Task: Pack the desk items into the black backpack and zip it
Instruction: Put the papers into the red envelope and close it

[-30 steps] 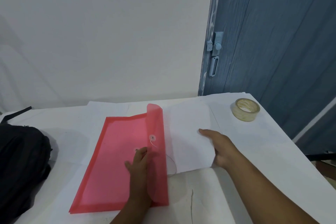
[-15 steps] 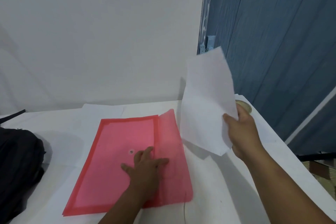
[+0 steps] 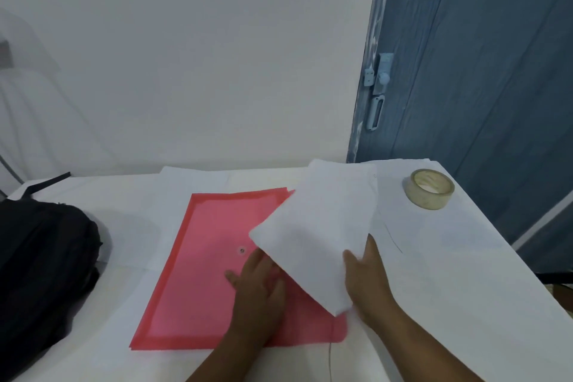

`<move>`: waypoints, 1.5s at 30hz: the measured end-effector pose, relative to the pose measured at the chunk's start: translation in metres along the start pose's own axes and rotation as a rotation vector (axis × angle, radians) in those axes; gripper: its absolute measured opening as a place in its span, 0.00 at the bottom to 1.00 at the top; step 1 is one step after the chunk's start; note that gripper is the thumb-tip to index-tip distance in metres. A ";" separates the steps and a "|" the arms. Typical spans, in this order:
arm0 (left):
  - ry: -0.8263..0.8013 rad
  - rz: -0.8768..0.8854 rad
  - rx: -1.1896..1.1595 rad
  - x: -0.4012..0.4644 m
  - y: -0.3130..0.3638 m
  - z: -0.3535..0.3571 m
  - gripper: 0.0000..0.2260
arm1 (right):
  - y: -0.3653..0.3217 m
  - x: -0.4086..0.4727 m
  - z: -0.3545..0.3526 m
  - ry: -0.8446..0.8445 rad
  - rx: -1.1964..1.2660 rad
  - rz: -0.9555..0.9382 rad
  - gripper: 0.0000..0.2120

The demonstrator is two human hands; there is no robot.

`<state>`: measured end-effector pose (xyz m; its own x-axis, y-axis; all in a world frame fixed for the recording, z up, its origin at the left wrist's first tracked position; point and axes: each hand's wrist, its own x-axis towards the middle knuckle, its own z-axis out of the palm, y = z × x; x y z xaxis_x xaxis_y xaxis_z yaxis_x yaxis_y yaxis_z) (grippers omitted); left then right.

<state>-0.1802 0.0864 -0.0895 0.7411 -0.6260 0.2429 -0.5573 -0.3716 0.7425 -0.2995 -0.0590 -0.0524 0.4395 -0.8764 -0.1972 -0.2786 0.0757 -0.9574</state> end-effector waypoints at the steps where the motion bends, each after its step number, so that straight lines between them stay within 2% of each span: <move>1: 0.072 -0.003 -0.053 -0.001 -0.001 0.001 0.18 | 0.001 -0.001 -0.002 0.016 -0.055 -0.024 0.24; 3: 0.190 -0.036 -0.153 -0.001 -0.003 0.002 0.11 | 0.006 -0.006 -0.004 0.027 -0.124 -0.066 0.26; 6: 0.269 -0.089 -0.218 -0.001 -0.005 0.002 0.08 | 0.015 -0.014 -0.005 0.069 -0.160 -0.134 0.26; 11: 0.299 -0.093 -0.133 0.000 -0.009 0.006 0.12 | 0.023 -0.015 0.000 0.100 -0.135 -0.233 0.28; 17: 0.274 -0.055 -0.076 0.001 -0.003 0.006 0.21 | 0.026 -0.012 -0.005 0.128 -0.058 -0.231 0.28; 23: 0.316 -0.045 -0.103 0.000 -0.004 0.003 0.21 | 0.021 -0.015 -0.008 0.145 0.006 -0.207 0.30; 26: 0.328 0.002 -0.079 0.000 -0.003 0.002 0.20 | 0.020 -0.017 -0.009 0.109 0.015 -0.208 0.26; 31: 0.308 0.061 -0.090 -0.002 -0.005 0.002 0.18 | 0.021 -0.009 -0.009 -0.072 -0.057 -0.154 0.22; 33: 0.311 0.057 -0.096 -0.002 -0.006 0.003 0.18 | 0.013 -0.005 -0.012 -0.161 -0.057 -0.137 0.24; 39: 0.281 0.065 -0.128 -0.001 -0.007 0.004 0.14 | 0.000 0.009 -0.022 -0.198 0.223 0.055 0.29; 45: 0.251 0.098 0.010 0.001 -0.004 0.003 0.11 | 0.000 0.012 -0.028 -0.201 0.290 0.149 0.14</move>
<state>-0.1788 0.0854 -0.0942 0.7522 -0.4700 0.4618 -0.6339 -0.3250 0.7018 -0.3178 -0.0833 -0.0485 0.5791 -0.7368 -0.3489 -0.1120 0.3520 -0.9293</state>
